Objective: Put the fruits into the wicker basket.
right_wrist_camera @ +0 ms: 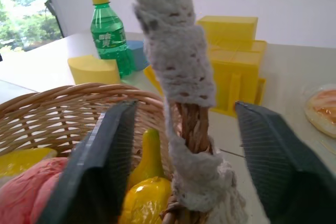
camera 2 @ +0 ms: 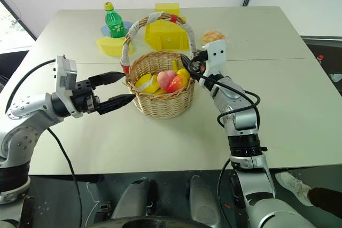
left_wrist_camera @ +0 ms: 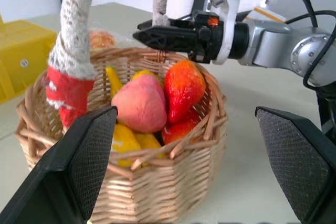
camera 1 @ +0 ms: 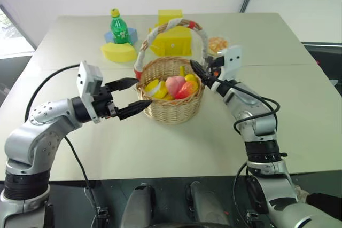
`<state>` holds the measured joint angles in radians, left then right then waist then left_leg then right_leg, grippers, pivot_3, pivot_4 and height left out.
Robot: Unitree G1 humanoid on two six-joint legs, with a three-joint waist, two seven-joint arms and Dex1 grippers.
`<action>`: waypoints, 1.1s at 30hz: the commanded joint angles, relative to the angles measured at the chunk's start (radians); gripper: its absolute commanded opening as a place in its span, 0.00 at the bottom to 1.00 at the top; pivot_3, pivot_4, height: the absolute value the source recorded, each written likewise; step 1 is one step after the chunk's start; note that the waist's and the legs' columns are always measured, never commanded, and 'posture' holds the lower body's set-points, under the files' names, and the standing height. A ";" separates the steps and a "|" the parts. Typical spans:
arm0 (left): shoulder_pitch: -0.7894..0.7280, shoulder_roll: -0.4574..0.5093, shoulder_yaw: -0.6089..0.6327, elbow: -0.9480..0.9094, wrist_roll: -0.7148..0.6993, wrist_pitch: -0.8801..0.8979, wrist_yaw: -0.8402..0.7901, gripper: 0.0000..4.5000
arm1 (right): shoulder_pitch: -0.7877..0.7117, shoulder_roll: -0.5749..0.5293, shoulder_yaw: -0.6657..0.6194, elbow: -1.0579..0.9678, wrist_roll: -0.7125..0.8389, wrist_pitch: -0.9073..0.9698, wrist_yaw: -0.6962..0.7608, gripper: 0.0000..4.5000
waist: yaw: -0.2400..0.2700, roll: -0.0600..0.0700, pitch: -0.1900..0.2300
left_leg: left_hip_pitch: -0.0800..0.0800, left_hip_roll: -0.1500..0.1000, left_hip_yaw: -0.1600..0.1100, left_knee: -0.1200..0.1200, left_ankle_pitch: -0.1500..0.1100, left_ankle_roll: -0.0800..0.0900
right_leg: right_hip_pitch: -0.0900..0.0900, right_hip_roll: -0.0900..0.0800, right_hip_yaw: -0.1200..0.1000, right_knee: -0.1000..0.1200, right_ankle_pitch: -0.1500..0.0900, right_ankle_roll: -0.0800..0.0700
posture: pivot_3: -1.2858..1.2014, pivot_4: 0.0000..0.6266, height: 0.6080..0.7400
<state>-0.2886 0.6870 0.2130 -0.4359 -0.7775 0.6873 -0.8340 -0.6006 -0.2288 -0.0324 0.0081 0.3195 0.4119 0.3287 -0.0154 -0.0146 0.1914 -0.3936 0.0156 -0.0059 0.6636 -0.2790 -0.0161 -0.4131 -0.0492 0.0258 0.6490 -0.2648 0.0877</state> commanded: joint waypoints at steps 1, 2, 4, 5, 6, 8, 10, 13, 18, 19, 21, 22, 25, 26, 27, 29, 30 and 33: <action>0.004 0.009 0.028 -0.041 -0.024 -0.009 0.011 1.00 | 0.006 0.002 -0.025 -0.040 0.018 -0.032 0.022 0.12 | -0.001 0.000 0.000 | 0.000 0.000 0.000 0.000 0.000 0.000 | 0.000 0.000 0.000 0.000 0.000 0.000 | 0.52 0.24 1.00; 0.008 0.008 0.027 -0.043 -0.024 -0.010 0.013 1.00 | 0.006 0.005 -0.029 -0.045 0.023 -0.036 0.027 0.01 | -0.001 0.000 0.000 | 0.000 0.000 0.000 0.000 0.000 0.000 | 0.000 0.001 0.000 0.000 0.000 0.000 | 0.52 0.24 1.00; 0.011 0.004 0.024 -0.048 -0.026 -0.011 0.017 1.00 | 0.003 0.008 -0.038 -0.052 0.030 -0.041 0.029 0.01 | -0.004 0.000 0.000 | 0.001 0.001 0.000 0.000 0.000 0.000 | 0.000 0.001 0.000 0.001 0.000 0.000 | 0.52 0.24 1.00; 0.010 0.002 0.022 -0.048 -0.025 -0.012 0.020 1.00 | -0.001 0.006 -0.043 -0.054 0.026 -0.044 0.026 0.01 | -0.005 0.000 0.000 | 0.001 0.001 0.000 0.000 0.000 0.000 | 0.000 0.002 0.000 0.001 0.000 0.000 | 0.52 0.24 1.00; 0.009 0.001 0.020 -0.048 -0.025 -0.012 0.022 1.00 | -0.005 0.002 -0.048 -0.055 0.022 -0.047 0.021 0.01 | -0.005 0.000 0.000 | 0.001 0.001 0.000 0.000 0.000 0.000 | 0.000 0.002 0.000 0.001 0.000 0.000 | 0.52 0.24 1.00; 0.007 -0.003 0.019 -0.047 -0.023 -0.015 0.027 1.00 | -0.013 -0.018 -0.077 -0.059 0.015 -0.050 0.004 0.01 | -0.004 0.000 0.000 | 0.001 0.001 0.000 0.000 0.000 0.000 | 0.000 0.002 0.000 0.001 0.000 0.000 | 0.52 0.24 1.00; 0.004 -0.005 0.018 -0.046 -0.022 -0.018 0.033 1.00 | -0.017 -0.050 -0.118 -0.062 0.012 -0.051 -0.013 0.01 | -0.003 0.000 0.000 | 0.001 0.001 0.000 0.000 0.000 0.000 | 0.000 0.002 0.000 0.001 0.000 0.000 | 0.52 0.24 1.00; 0.005 -0.008 0.016 -0.044 -0.020 -0.022 0.035 1.00 | -0.013 -0.117 -0.188 -0.046 -0.001 -0.061 -0.041 0.01 | 0.004 0.000 0.000 | 0.000 0.000 0.000 0.000 0.000 0.000 | 0.000 0.001 0.000 0.000 0.000 0.000 | 0.52 0.24 1.00; -0.001 -0.014 0.006 -0.031 -0.013 -0.027 0.033 1.00 | -0.003 -0.219 -0.285 0.037 -0.012 -0.084 -0.064 0.01 | -0.001 0.000 0.000 | 0.000 0.000 0.000 0.000 0.000 0.000 | 0.000 0.001 0.000 0.000 0.000 0.000 | 0.52 0.24 1.00; -0.005 -0.015 0.003 -0.026 -0.010 -0.028 0.031 1.00 | -0.004 -0.237 -0.297 0.067 -0.019 -0.101 -0.063 0.01 | -0.003 0.000 0.000 | 0.000 0.000 0.001 0.000 0.000 0.000 | 0.000 0.001 0.000 0.000 0.000 0.000 | 0.52 0.24 1.00; -0.013 -0.018 -0.005 -0.018 -0.006 -0.029 0.027 1.00 | -0.016 -0.262 -0.327 0.139 -0.022 -0.133 -0.066 0.01 | -0.005 0.000 0.000 | 0.001 0.000 0.001 0.000 0.000 0.000 | 0.000 0.002 0.000 0.000 0.000 0.000 | 0.52 0.24 1.00; -0.018 -0.019 -0.009 -0.014 -0.005 -0.029 0.024 1.00 | -0.024 -0.274 -0.340 0.179 -0.025 -0.153 -0.070 0.01 | -0.006 0.000 0.000 | 0.001 0.000 0.002 0.000 0.000 0.000 | 0.000 0.003 0.000 0.000 0.000 0.000 | 0.52 0.24 1.00; -0.034 -0.020 -0.013 -0.001 -0.002 -0.028 0.020 1.00 | -0.044 -0.289 -0.362 0.274 -0.030 -0.201 -0.084 0.01 | -0.007 0.001 0.001 | 0.002 0.000 0.002 0.000 0.000 0.000 | 0.000 0.004 0.001 0.000 0.000 0.000 | 0.52 0.24 1.00; -0.036 -0.019 -0.014 0.001 -0.002 -0.029 0.020 1.00 | -0.044 -0.289 -0.361 0.291 -0.033 -0.208 -0.087 0.01 | -0.008 0.001 0.001 | 0.001 0.000 0.002 0.000 0.000 0.000 | 0.000 0.004 0.001 0.000 0.000 0.000 | 0.52 0.24 1.00; -0.039 -0.020 -0.016 0.004 0.000 -0.030 0.019 1.00 | -0.044 -0.290 -0.358 0.310 -0.039 -0.219 -0.088 0.01 | -0.008 0.001 0.001 | 0.002 0.000 0.002 0.000 0.000 0.000 | 0.000 0.004 0.001 0.000 0.000 0.000 | 0.52 0.24 1.00; -0.042 -0.019 -0.019 0.006 0.002 -0.031 0.019 1.00 | -0.037 -0.287 -0.356 0.329 -0.036 -0.227 -0.080 0.01 | -0.006 0.001 0.001 | 0.002 0.000 0.002 0.000 0.000 0.000 | 0.000 0.004 0.001 0.000 0.000 0.000 | 0.52 0.24 1.00; -0.044 -0.018 -0.020 0.008 0.003 -0.031 0.019 1.00 | -0.032 -0.286 -0.353 0.331 -0.038 -0.232 -0.080 0.13 | -0.005 0.001 0.001 | 0.002 0.000 0.002 0.000 0.000 0.000 | 0.000 0.004 0.001 0.000 0.000 0.000 | 0.52 0.24 1.00; -0.046 -0.016 -0.017 0.011 0.001 -0.031 0.021 1.00 | -0.010 -0.278 -0.347 0.301 -0.043 -0.244 -0.083 0.46 | -0.004 0.001 0.001 | 0.001 0.000 0.002 0.000 0.000 0.000 | 0.000 0.003 0.001 0.000 0.000 0.000 | 0.52 0.24 1.00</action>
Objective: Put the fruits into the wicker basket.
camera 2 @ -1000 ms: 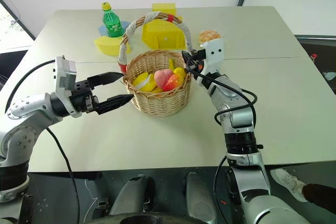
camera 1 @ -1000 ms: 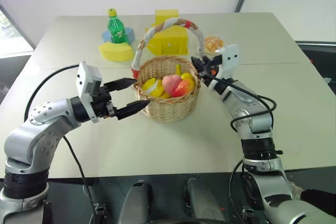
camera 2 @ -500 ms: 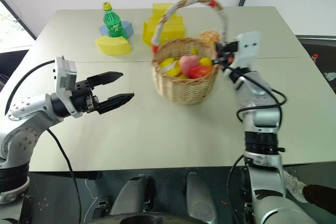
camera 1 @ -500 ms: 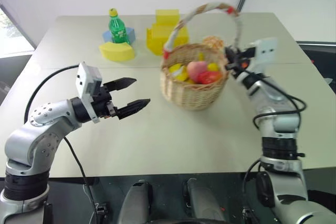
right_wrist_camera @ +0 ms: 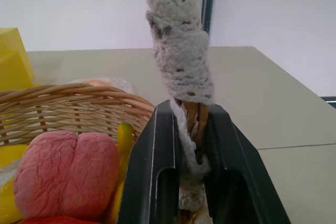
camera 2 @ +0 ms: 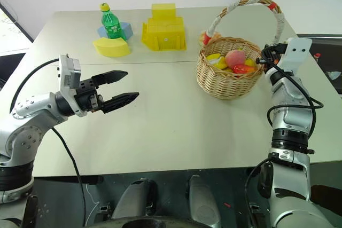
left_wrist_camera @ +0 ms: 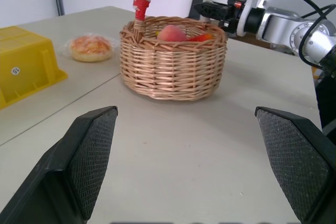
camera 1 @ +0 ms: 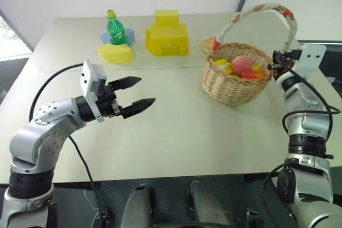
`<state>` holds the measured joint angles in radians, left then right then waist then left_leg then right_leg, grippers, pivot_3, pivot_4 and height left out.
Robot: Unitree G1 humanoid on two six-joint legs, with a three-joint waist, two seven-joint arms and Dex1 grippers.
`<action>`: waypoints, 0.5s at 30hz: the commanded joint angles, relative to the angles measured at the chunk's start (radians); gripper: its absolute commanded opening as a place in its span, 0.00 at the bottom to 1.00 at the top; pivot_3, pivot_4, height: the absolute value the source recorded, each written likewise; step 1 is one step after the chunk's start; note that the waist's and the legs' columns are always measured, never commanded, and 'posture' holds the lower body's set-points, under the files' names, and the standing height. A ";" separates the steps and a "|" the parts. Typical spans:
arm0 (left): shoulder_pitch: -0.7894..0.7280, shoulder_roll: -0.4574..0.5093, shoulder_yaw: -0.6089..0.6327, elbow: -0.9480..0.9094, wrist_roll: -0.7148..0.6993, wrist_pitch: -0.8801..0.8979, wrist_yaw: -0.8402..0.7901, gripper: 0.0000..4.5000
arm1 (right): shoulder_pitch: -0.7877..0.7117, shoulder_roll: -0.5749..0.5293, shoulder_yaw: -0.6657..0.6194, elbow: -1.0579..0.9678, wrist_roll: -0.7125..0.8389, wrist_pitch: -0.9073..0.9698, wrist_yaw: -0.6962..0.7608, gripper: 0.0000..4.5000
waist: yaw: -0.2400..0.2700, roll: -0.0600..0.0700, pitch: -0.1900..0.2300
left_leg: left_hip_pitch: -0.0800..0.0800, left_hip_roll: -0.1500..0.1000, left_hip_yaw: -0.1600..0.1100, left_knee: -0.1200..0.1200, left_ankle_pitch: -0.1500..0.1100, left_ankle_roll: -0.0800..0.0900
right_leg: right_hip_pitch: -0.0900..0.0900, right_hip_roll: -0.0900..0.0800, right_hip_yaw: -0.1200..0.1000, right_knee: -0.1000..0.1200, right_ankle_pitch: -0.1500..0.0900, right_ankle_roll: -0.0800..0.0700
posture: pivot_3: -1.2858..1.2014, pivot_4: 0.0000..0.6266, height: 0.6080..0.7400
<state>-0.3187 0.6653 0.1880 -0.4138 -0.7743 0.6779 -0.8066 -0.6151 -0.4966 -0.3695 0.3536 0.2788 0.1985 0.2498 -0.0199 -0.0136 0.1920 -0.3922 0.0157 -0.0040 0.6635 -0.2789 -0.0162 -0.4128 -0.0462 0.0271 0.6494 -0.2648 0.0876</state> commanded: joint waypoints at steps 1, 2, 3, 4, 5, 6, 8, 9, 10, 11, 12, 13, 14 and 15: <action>-0.017 0.005 0.008 -0.011 -0.002 -0.021 -0.006 1.00 | 0.008 -0.011 -0.008 -0.053 -0.005 -0.033 -0.007 0.56 | 0.001 0.000 0.000 | 0.000 0.000 0.000 0.000 0.000 0.000 | 0.000 0.000 0.000 0.000 0.000 0.000 | 0.52 0.24 1.00; -0.018 0.004 0.009 -0.009 -0.003 -0.021 -0.002 1.00 | 0.023 -0.014 -0.006 -0.080 -0.015 -0.039 -0.015 0.67 | 0.001 0.000 0.000 | 0.000 0.000 0.000 0.000 0.000 0.000 | 0.000 0.000 0.000 0.000 0.000 0.000 | 0.52 0.24 1.00; -0.019 0.002 0.010 -0.006 -0.003 -0.020 0.001 1.00 | 0.037 -0.018 -0.008 -0.107 -0.022 -0.046 -0.023 0.67 | 0.002 0.000 0.000 | 0.000 0.000 0.000 0.000 0.000 0.000 | 0.000 0.000 0.000 0.000 0.000 0.000 | 0.52 0.24 1.00; -0.020 0.001 0.011 -0.004 -0.003 -0.020 0.003 1.00 | 0.047 -0.020 -0.009 -0.126 -0.026 -0.051 -0.028 0.67 | 0.002 0.000 0.000 | 0.000 0.000 0.000 0.000 0.000 0.000 | 0.000 0.000 0.000 0.000 0.000 0.000 | 0.52 0.24 1.00; -0.020 0.000 0.014 0.000 -0.005 -0.018 0.006 1.00 | 0.064 -0.025 -0.017 -0.158 -0.026 -0.051 -0.032 0.67 | 0.002 0.000 0.000 | 0.000 0.000 -0.001 0.000 0.000 0.000 | 0.000 0.000 0.000 0.000 0.000 0.000 | 0.52 0.24 1.00; -0.019 -0.001 0.017 0.005 -0.004 -0.018 0.011 1.00 | 0.083 -0.034 -0.028 -0.196 -0.027 -0.050 -0.036 0.67 | 0.003 0.000 0.000 | 0.000 0.000 -0.001 0.000 0.000 0.000 | 0.000 0.000 0.000 0.000 0.000 0.000 | 0.52 0.24 1.00; -0.017 -0.002 0.023 0.014 -0.002 -0.017 0.019 1.00 | 0.122 -0.051 -0.049 -0.272 -0.017 -0.038 -0.033 0.67 | 0.003 0.000 0.000 | 0.000 0.000 -0.001 0.000 0.000 0.000 | 0.000 0.000 0.000 0.000 0.000 0.000 | 0.52 0.24 1.00; -0.015 -0.002 0.027 0.020 -0.001 -0.017 0.023 1.00 | 0.144 -0.061 -0.061 -0.313 -0.006 -0.030 -0.026 0.67 | 0.004 0.000 0.000 | 0.000 0.000 -0.001 0.000 0.000 0.000 | 0.000 0.000 0.000 0.000 0.000 0.000 | 0.52 0.24 1.00; -0.014 -0.003 0.031 0.027 0.000 -0.019 0.026 1.00 | 0.163 -0.070 -0.071 -0.350 0.006 -0.022 -0.021 0.67 | 0.004 0.000 0.000 | 0.000 0.000 -0.001 0.000 0.000 0.000 | 0.000 -0.001 0.000 0.000 0.000 0.000 | 0.52 0.24 1.00; -0.014 -0.004 0.039 0.042 0.000 -0.021 0.031 1.00 | 0.191 -0.081 -0.085 -0.400 0.028 -0.005 -0.005 0.67 | 0.005 0.000 0.000 | 0.000 0.000 -0.001 0.000 0.000 0.000 | 0.000 -0.001 0.000 0.000 0.000 0.000 | 0.52 0.24 1.00; -0.014 -0.004 0.047 0.057 0.000 -0.024 0.035 1.00 | 0.215 -0.091 -0.094 -0.441 0.044 0.010 0.012 0.67 | 0.005 0.000 0.000 | 0.000 0.000 -0.001 0.000 0.000 0.000 | 0.000 -0.001 0.000 0.000 0.000 0.000 | 0.52 0.24 1.00; -0.013 -0.004 0.055 0.072 0.002 -0.028 0.038 1.00 | 0.241 -0.103 -0.099 -0.481 0.061 0.024 0.033 0.67 | 0.006 0.000 0.000 | 0.000 0.000 -0.001 0.000 0.000 0.000 | 0.000 -0.001 0.000 0.000 0.000 0.000 | 0.52 0.24 1.00; -0.006 -0.004 0.063 0.088 0.010 -0.037 0.043 1.00 | 0.274 -0.117 -0.100 -0.522 0.078 0.033 0.068 0.67 | 0.005 0.000 0.000 | 0.000 0.000 -0.001 0.000 0.000 0.000 | 0.001 0.000 0.000 0.000 0.000 0.000 | 0.52 0.24 1.00; -0.001 -0.003 0.068 0.097 0.016 -0.043 0.046 1.00 | 0.295 -0.127 -0.100 -0.547 0.089 0.039 0.090 0.67 | 0.003 0.000 0.000 | 0.000 0.000 -0.001 0.000 0.000 0.000 | 0.001 0.000 0.000 0.000 0.000 0.000 | 0.52 0.24 1.00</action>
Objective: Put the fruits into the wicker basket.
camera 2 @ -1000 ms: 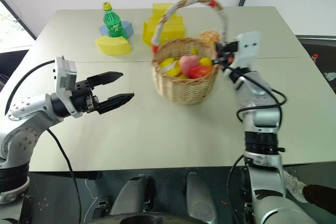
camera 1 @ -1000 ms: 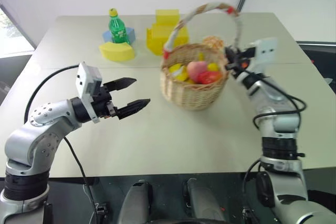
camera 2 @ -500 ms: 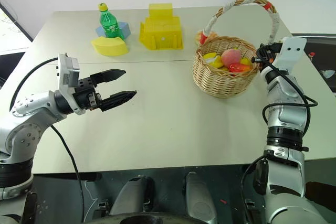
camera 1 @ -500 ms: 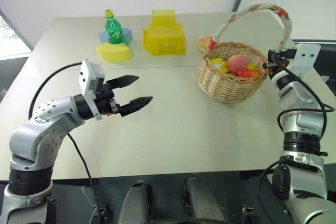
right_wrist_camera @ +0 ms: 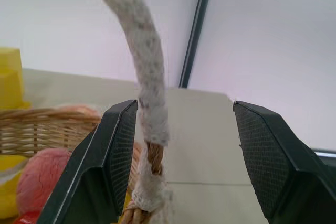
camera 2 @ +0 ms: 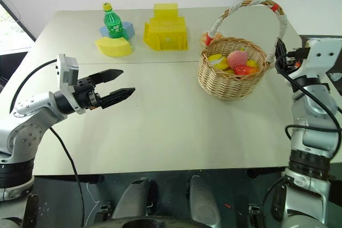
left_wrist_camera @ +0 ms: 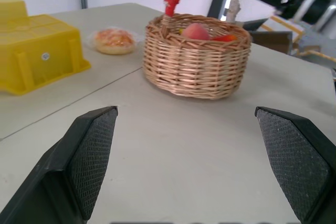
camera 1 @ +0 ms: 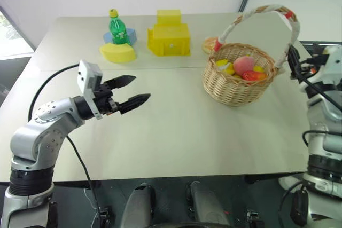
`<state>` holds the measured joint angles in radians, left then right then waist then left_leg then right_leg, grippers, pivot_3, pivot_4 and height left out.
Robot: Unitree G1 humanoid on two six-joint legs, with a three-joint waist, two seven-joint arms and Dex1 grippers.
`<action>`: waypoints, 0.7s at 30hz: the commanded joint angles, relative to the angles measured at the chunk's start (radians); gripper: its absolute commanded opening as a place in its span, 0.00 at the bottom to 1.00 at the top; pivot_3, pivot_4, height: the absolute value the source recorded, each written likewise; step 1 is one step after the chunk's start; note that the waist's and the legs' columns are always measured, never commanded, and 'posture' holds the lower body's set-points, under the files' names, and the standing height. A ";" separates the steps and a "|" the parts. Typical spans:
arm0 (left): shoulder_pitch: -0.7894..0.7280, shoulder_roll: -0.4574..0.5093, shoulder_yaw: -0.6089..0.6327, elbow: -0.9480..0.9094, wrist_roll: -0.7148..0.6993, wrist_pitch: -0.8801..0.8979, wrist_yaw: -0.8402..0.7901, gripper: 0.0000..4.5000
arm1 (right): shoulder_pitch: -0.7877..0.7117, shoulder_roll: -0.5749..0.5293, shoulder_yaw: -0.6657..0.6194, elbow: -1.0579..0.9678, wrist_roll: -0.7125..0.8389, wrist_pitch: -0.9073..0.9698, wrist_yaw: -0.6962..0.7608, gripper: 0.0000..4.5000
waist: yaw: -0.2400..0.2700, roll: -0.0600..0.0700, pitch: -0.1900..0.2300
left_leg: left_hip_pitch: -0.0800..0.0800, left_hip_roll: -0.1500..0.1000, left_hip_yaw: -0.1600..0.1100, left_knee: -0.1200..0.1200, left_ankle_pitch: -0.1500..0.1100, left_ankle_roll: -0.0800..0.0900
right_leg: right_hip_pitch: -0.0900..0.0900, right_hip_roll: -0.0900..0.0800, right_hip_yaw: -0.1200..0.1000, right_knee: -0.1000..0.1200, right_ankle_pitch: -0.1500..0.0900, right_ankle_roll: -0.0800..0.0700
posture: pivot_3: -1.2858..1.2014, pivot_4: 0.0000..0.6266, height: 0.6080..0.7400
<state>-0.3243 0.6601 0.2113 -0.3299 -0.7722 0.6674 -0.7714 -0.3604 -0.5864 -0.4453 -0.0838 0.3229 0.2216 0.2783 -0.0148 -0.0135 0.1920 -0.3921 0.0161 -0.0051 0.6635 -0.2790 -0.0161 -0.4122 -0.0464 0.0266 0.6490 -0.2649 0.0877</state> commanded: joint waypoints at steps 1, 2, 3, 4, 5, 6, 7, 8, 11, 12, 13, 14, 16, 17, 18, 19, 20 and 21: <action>0.011 0.003 0.048 0.021 0.022 -0.041 0.015 1.00 | 0.062 -0.046 -0.025 -0.134 0.065 0.026 0.089 0.67 | -0.003 0.000 0.000 | 0.001 0.000 0.000 0.000 0.000 0.000 | 0.000 0.000 0.000 0.000 0.000 0.000 | 0.52 0.24 1.00; 0.024 0.009 0.054 0.029 0.034 -0.049 0.017 1.00 | 0.092 -0.058 -0.028 -0.161 0.083 0.031 0.122 0.67 | -0.004 0.000 0.000 | 0.001 0.000 0.000 0.000 0.000 0.000 | 0.000 0.000 0.000 0.000 0.000 0.000 | 0.52 0.24 1.00; 0.036 0.015 0.059 0.036 0.041 -0.055 0.016 1.00 | 0.117 -0.068 -0.032 -0.181 0.103 0.040 0.151 0.67 | -0.004 0.000 0.000 | 0.001 0.000 0.000 0.000 0.000 0.000 | 0.001 0.000 0.000 0.000 0.000 0.000 | 0.52 0.24 1.00; 0.050 0.023 0.068 0.043 0.049 -0.063 0.012 1.00 | 0.148 -0.078 -0.034 -0.207 0.130 0.051 0.190 0.67 | -0.004 0.000 0.000 | 0.001 0.000 0.000 0.000 0.000 0.000 | 0.001 0.000 0.000 0.000 0.000 0.000 | 0.52 0.24 1.00; 0.059 0.028 0.074 0.047 0.054 -0.068 0.009 1.00 | 0.168 -0.084 -0.036 -0.224 0.149 0.058 0.215 0.67 | -0.003 0.000 0.000 | 0.001 0.000 0.000 0.000 0.000 0.000 | 0.001 0.001 0.000 0.000 0.000 0.000 | 0.52 0.24 1.00; 0.067 0.032 0.080 0.050 0.057 -0.075 0.005 1.00 | 0.185 -0.090 -0.035 -0.240 0.167 0.065 0.237 0.67 | -0.003 0.000 0.000 | 0.001 0.000 0.000 0.000 0.000 0.000 | 0.001 0.000 0.000 0.000 0.000 0.000 | 0.52 0.24 1.00; 0.083 0.039 0.093 0.060 0.066 -0.081 0.007 1.00 | 0.217 -0.105 -0.011 -0.277 0.191 0.079 0.289 0.67 | -0.002 0.000 0.000 | 0.001 0.001 0.000 0.000 0.000 0.000 | 0.001 0.001 0.000 0.000 0.000 0.000 | 0.52 0.24 1.00; 0.100 0.046 0.102 0.067 0.082 -0.092 0.009 1.00 | 0.241 -0.116 0.019 -0.310 0.212 0.097 0.332 0.67 | -0.002 0.000 0.000 | 0.001 0.001 0.000 0.000 0.000 0.000 | 0.001 0.000 0.000 0.000 0.000 0.000 | 0.52 0.24 1.00; 0.138 0.058 0.106 0.084 0.125 -0.112 0.022 1.00 | 0.271 -0.141 0.127 -0.376 0.226 0.139 0.412 0.67 | -0.005 0.000 0.000 | 0.002 0.001 0.000 0.000 0.000 0.000 | 0.001 0.000 0.000 0.000 0.000 0.000 | 0.52 0.24 1.00; 0.146 0.059 0.104 0.087 0.135 -0.114 0.026 1.00 | 0.273 -0.145 0.159 -0.387 0.224 0.154 0.425 0.67 | -0.003 0.000 0.000 | 0.002 0.001 0.000 0.000 0.000 0.000 | 0.001 0.000 0.000 0.000 0.000 0.000 | 0.52 0.24 1.00; 0.155 0.057 0.103 0.089 0.144 -0.118 0.029 1.00 | 0.270 -0.142 0.189 -0.386 0.220 0.161 0.435 0.67 | -0.002 0.000 0.000 | 0.002 0.001 0.000 0.000 0.000 0.000 | 0.001 0.000 0.000 0.000 0.000 0.000 | 0.52 0.24 1.00; 0.165 0.054 0.101 0.088 0.156 -0.126 0.031 1.00 | 0.266 -0.136 0.215 -0.380 0.211 0.161 0.441 0.67 | -0.001 0.000 0.000 | 0.002 0.001 0.000 0.000 0.000 0.000 | 0.001 0.000 0.000 0.000 0.000 0.000 | 0.52 0.24 1.00; 0.190 0.049 0.094 0.083 0.175 -0.139 0.033 1.00 | 0.249 -0.120 0.262 -0.352 0.185 0.145 0.449 0.67 | 0.001 -0.001 0.000 | 0.001 0.001 0.000 0.000 0.000 0.000 | 0.001 -0.001 0.000 0.000 0.000 0.000 | 0.52 0.24 1.00; 0.203 0.046 0.092 0.078 0.182 -0.142 0.036 1.00 | 0.238 -0.109 0.276 -0.337 0.180 0.139 0.450 0.67 | 0.001 -0.001 0.000 | 0.001 0.001 0.000 0.000 0.000 0.000 | 0.001 -0.001 0.000 -0.001 0.000 0.000 | 0.52 0.24 1.00; 0.212 0.043 0.091 0.075 0.187 -0.144 0.040 1.00 | 0.228 -0.099 0.285 -0.324 0.180 0.136 0.452 0.67 | 0.001 -0.001 0.000 | 0.001 0.001 0.000 0.000 0.000 0.000 | 0.001 -0.001 0.000 -0.001 0.000 0.000 | 0.52 0.24 1.00; 0.219 0.038 0.093 0.071 0.187 -0.144 0.045 1.00 | 0.218 -0.091 0.292 -0.311 0.178 0.131 0.454 0.67 | 0.002 -0.001 0.000 | 0.001 0.001 0.000 0.000 0.000 0.000 | 0.001 -0.001 0.000 -0.001 0.000 0.000 | 0.52 0.24 1.00; 0.222 0.034 0.095 0.068 0.188 -0.145 0.049 1.00 | 0.210 -0.085 0.298 -0.300 0.174 0.128 0.458 0.67 | 0.002 -0.001 0.000 | 0.001 0.001 0.000 0.000 0.000 0.000 | 0.001 -0.001 0.000 -0.001 0.000 0.000 | 0.52 0.24 1.00; 0.225 0.031 0.096 0.067 0.189 -0.146 0.053 1.00 | 0.205 -0.081 0.303 -0.292 0.171 0.124 0.462 0.67 | 0.003 -0.001 0.000 | 0.001 0.001 -0.001 0.000 0.000 0.000 | 0.001 -0.001 0.000 -0.001 0.000 0.000 | 0.52 0.24 1.00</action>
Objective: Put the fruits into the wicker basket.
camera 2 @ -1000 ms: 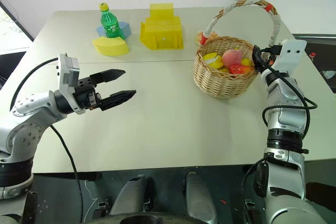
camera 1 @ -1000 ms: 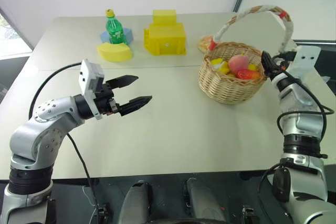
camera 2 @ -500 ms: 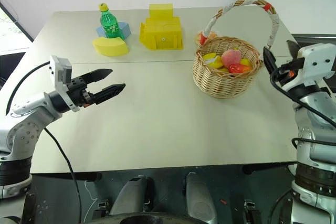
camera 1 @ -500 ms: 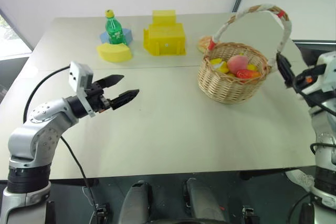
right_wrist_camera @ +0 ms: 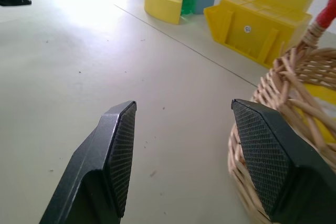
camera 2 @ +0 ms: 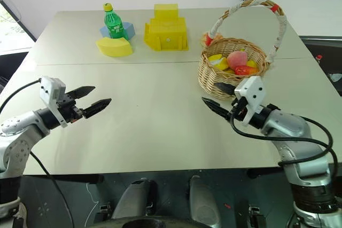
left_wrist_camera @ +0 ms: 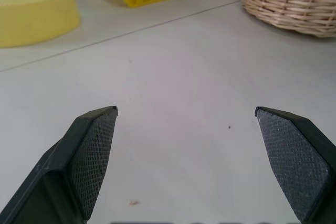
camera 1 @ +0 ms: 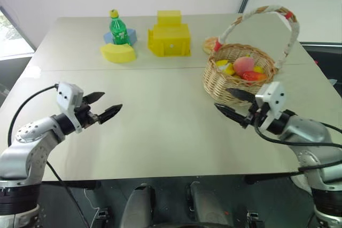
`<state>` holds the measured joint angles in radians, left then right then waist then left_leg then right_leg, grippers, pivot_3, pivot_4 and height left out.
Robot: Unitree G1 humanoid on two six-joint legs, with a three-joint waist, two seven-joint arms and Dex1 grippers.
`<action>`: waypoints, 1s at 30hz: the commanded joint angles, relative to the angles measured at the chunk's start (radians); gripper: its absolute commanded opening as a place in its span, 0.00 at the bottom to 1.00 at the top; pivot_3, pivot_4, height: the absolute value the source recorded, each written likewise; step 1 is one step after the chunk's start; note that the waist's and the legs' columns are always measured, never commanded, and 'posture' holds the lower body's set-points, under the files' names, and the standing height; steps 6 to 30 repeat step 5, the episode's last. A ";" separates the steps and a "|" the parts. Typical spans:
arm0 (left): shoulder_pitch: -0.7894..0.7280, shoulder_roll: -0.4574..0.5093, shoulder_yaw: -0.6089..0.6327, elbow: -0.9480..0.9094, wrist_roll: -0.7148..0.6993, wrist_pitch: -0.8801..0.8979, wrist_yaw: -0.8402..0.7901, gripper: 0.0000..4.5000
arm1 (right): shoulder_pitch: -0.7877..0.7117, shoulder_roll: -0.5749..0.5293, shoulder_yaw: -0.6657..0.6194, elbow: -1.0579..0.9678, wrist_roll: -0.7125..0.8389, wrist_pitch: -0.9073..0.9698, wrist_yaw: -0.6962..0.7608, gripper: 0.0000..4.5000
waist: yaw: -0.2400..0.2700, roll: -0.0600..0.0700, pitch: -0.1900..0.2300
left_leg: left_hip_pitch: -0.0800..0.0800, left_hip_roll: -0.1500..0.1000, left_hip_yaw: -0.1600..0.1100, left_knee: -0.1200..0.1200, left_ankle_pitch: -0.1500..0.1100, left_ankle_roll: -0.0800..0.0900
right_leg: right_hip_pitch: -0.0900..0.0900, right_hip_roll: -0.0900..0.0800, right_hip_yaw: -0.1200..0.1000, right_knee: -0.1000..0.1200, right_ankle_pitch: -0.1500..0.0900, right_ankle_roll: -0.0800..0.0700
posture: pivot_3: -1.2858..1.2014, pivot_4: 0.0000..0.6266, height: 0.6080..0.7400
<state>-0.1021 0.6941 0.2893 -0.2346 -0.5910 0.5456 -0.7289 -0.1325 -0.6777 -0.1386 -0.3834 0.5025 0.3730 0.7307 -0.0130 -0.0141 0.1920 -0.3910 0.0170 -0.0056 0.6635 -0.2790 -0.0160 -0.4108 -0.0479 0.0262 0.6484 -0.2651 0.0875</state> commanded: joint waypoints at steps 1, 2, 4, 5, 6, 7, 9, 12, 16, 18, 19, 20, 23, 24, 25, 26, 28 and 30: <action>0.005 -0.007 0.021 -0.030 0.006 -0.024 0.013 1.00 | -0.027 0.013 0.004 0.016 -0.014 -0.031 0.013 0.67 | 0.001 0.000 0.000 | 0.000 0.000 0.000 0.000 0.000 0.000 | 0.000 0.000 0.000 0.000 0.000 0.000 | 0.52 0.24 1.00; 0.008 -0.010 0.023 -0.031 0.006 -0.024 0.015 1.00 | -0.030 0.015 0.009 0.020 -0.018 -0.033 0.015 0.67 | 0.001 0.000 0.000 | 0.000 0.000 0.000 0.000 0.000 0.000 | 0.000 0.000 0.000 0.000 0.000 0.000 | 0.52 0.24 1.00; 0.017 -0.015 0.031 -0.035 0.002 -0.027 0.018 1.00 | -0.037 0.022 0.014 0.028 -0.017 -0.033 0.018 0.67 | 0.001 0.000 0.000 | 0.000 0.000 0.000 0.000 0.000 0.000 | 0.000 0.000 0.000 0.000 0.000 0.000 | 0.52 0.24 1.00; 0.020 -0.018 0.035 -0.036 -0.001 -0.027 0.017 1.00 | -0.042 0.026 0.016 0.034 -0.018 -0.033 0.017 0.67 | 0.001 0.000 0.000 | 0.000 0.000 0.000 0.000 0.000 0.000 | 0.000 0.000 0.000 0.000 0.000 0.000 | 0.52 0.24 1.00; 0.020 -0.018 0.035 -0.036 -0.001 -0.027 0.017 1.00 | -0.042 0.026 0.016 0.034 -0.018 -0.033 0.017 0.67 | 0.001 0.000 0.000 | 0.000 0.000 0.000 0.000 0.000 0.000 | 0.000 0.000 0.000 0.000 0.000 0.000 | 0.52 0.24 1.00; 0.020 -0.018 0.035 -0.036 -0.001 -0.027 0.017 1.00 | -0.042 0.026 0.016 0.034 -0.018 -0.033 0.017 0.67 | 0.001 0.000 0.000 | 0.000 0.000 0.000 0.000 0.000 0.000 | 0.000 0.000 0.000 0.000 0.000 0.000 | 0.52 0.24 1.00; 0.020 -0.018 0.035 -0.036 -0.001 -0.027 0.017 1.00 | -0.042 0.026 0.016 0.034 -0.018 -0.033 0.017 0.67 | 0.001 0.000 0.000 | 0.000 0.000 0.000 0.000 0.000 0.000 | 0.000 0.000 0.000 0.000 0.000 0.000 | 0.52 0.24 1.00; 0.020 -0.018 0.035 -0.036 -0.001 -0.027 0.017 1.00 | -0.042 0.026 0.016 0.034 -0.018 -0.033 0.017 0.67 | 0.001 0.000 0.000 | 0.000 0.000 0.000 0.000 0.000 0.000 | 0.000 0.000 0.000 0.000 0.000 0.000 | 0.52 0.24 1.00; 0.020 -0.018 0.035 -0.036 -0.001 -0.027 0.017 1.00 | -0.042 0.026 0.016 0.034 -0.018 -0.033 0.017 0.67 | 0.001 0.000 0.000 | 0.000 0.000 0.000 0.000 0.000 0.000 | 0.000 0.000 0.000 0.000 0.000 0.000 | 0.52 0.24 1.00; 0.020 -0.018 0.035 -0.036 -0.001 -0.027 0.017 1.00 | -0.042 0.026 0.016 0.034 -0.018 -0.033 0.017 0.67 | 0.001 0.000 0.000 | 0.000 0.000 0.000 0.000 0.000 0.000 | 0.000 0.000 0.000 0.000 0.000 0.000 | 0.52 0.24 1.00; 0.020 -0.018 0.035 -0.036 -0.001 -0.027 0.017 1.00 | -0.042 0.026 0.016 0.034 -0.018 -0.033 0.017 0.67 | 0.001 0.000 0.000 | 0.000 0.000 0.000 0.000 0.000 0.000 | 0.000 0.000 0.000 0.000 0.000 0.000 | 0.52 0.24 1.00; 0.020 -0.018 0.035 -0.036 -0.001 -0.027 0.017 1.00 | -0.042 0.026 0.016 0.034 -0.018 -0.033 0.017 0.67 | 0.001 0.000 0.000 | 0.000 0.000 0.000 0.000 0.000 0.000 | 0.000 0.000 0.000 0.000 0.000 0.000 | 0.52 0.24 1.00; 0.020 -0.018 0.035 -0.036 -0.001 -0.027 0.017 1.00 | -0.042 0.026 0.016 0.034 -0.018 -0.033 0.017 0.67 | 0.001 0.000 0.000 | 0.000 0.000 0.000 0.000 0.000 0.000 | 0.000 0.000 0.000 0.000 0.000 0.000 | 0.52 0.24 1.00; 0.020 -0.018 0.035 -0.036 -0.001 -0.027 0.017 1.00 | -0.042 0.026 0.016 0.034 -0.018 -0.033 0.017 0.67 | 0.001 0.000 0.000 | 0.000 0.000 0.000 0.000 0.000 0.000 | 0.000 0.000 0.000 0.000 0.000 0.000 | 0.52 0.24 1.00; 0.020 -0.018 0.035 -0.036 -0.001 -0.027 0.017 1.00 | -0.042 0.026 0.016 0.034 -0.018 -0.033 0.017 0.67 | 0.001 0.000 0.000 | 0.000 0.000 0.000 0.000 0.000 0.000 | 0.000 0.000 0.000 0.000 0.000 0.000 | 0.52 0.24 1.00; 0.020 -0.018 0.035 -0.036 -0.001 -0.027 0.017 1.00 | -0.042 0.026 0.016 0.034 -0.018 -0.033 0.017 0.67 | 0.001 0.000 0.000 | 0.000 0.000 0.000 0.000 0.000 0.000 | 0.000 0.000 0.000 0.000 0.000 0.000 | 0.52 0.24 1.00; 0.020 -0.018 0.035 -0.036 -0.001 -0.027 0.017 1.00 | -0.042 0.026 0.016 0.034 -0.018 -0.033 0.017 0.67 | 0.001 0.000 0.000 | 0.000 0.000 0.000 0.000 0.000 0.000 | 0.000 0.000 0.000 0.000 0.000 0.000 | 0.52 0.24 1.00; 0.020 -0.018 0.035 -0.036 -0.001 -0.027 0.017 1.00 | -0.042 0.026 0.016 0.034 -0.018 -0.033 0.017 0.67 | 0.001 0.000 0.000 | 0.000 0.000 0.000 0.000 0.000 0.000 | 0.000 0.000 0.000 0.000 0.000 0.000 | 0.52 0.24 1.00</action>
